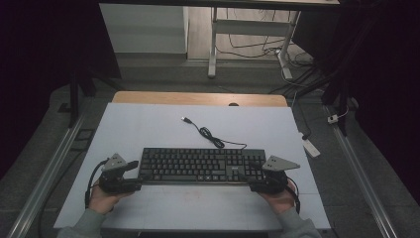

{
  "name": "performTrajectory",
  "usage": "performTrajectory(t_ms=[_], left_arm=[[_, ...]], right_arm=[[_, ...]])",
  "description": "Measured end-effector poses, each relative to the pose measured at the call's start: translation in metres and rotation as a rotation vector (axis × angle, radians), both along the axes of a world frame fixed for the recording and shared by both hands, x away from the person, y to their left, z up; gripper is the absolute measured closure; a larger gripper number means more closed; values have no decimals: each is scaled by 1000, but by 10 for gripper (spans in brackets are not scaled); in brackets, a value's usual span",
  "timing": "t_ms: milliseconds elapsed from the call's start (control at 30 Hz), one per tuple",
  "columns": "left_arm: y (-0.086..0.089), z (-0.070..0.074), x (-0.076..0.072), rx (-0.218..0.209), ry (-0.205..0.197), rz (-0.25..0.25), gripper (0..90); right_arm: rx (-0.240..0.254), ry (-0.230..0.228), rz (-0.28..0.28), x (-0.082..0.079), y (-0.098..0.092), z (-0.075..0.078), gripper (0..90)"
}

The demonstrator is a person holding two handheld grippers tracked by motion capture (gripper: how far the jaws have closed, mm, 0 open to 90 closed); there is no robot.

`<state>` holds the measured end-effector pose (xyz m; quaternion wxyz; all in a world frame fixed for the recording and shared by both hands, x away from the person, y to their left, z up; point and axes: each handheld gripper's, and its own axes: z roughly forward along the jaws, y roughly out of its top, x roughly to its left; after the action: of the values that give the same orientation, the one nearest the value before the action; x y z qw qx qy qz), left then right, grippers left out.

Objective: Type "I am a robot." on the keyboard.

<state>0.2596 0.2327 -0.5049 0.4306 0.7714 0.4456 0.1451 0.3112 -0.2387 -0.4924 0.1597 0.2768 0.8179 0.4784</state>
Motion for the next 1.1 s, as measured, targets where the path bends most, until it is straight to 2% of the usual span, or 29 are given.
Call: performTrajectory(t_ms=[667,967,1100], left_arm=[[2,1,5,-37,4,-3,385],[1,1,8,-35,-1,-20,477],[0,2,8,-33,-8,-25,519]], right_arm=[[21,2,56,10,38,9,425],[-2,2,64,14,57,11,526],[-12,5,72,16,64,12,622]])
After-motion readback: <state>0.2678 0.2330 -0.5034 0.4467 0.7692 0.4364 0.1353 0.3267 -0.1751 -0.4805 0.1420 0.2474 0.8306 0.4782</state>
